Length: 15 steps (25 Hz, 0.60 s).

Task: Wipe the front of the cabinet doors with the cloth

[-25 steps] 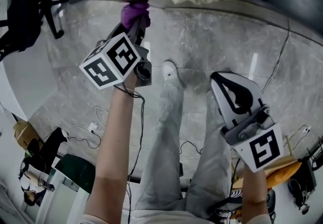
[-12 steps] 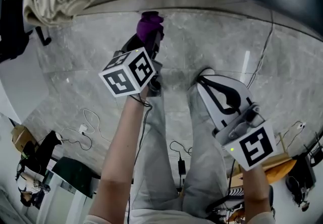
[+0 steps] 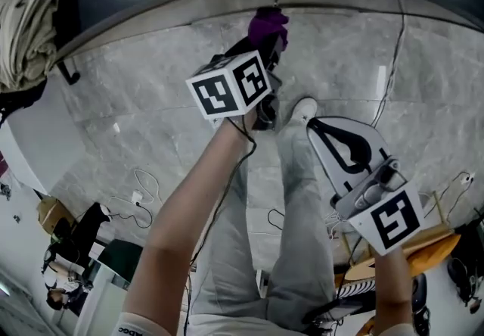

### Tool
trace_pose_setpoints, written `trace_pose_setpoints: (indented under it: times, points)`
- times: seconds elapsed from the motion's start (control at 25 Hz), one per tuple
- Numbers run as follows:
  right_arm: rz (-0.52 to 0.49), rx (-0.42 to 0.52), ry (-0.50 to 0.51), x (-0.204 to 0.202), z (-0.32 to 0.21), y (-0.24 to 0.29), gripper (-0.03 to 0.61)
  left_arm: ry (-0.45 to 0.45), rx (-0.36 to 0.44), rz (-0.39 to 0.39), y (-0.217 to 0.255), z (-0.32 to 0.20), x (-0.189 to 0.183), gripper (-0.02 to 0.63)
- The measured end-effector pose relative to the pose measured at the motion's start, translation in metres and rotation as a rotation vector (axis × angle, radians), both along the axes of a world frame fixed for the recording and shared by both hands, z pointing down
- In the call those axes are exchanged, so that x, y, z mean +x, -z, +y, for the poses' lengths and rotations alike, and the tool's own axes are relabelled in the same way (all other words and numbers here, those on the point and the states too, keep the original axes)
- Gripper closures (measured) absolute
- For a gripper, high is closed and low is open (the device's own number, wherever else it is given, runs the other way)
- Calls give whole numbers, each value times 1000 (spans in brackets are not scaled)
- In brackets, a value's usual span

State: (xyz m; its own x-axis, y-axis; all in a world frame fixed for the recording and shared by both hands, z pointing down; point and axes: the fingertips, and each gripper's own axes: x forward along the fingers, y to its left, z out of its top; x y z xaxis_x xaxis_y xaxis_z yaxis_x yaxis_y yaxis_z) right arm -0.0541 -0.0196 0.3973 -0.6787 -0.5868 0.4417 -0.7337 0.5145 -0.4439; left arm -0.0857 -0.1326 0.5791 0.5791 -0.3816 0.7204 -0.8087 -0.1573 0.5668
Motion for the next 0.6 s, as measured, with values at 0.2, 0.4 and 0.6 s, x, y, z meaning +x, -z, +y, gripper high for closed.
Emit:
trace_pose_setpoints:
  times: [0.2,0.4,0.6]
  points:
    - [14,-10,-112,30,18,-18,551,-36,-5,2,-14,-13,19,463]
    - [17,-12,-174,20,31,-19,551,-15,-5,41,-8,-34,4,463]
    - [21,3,-180,-24,28,-17,551,-7,-27,40,-14,-38,-45,463]
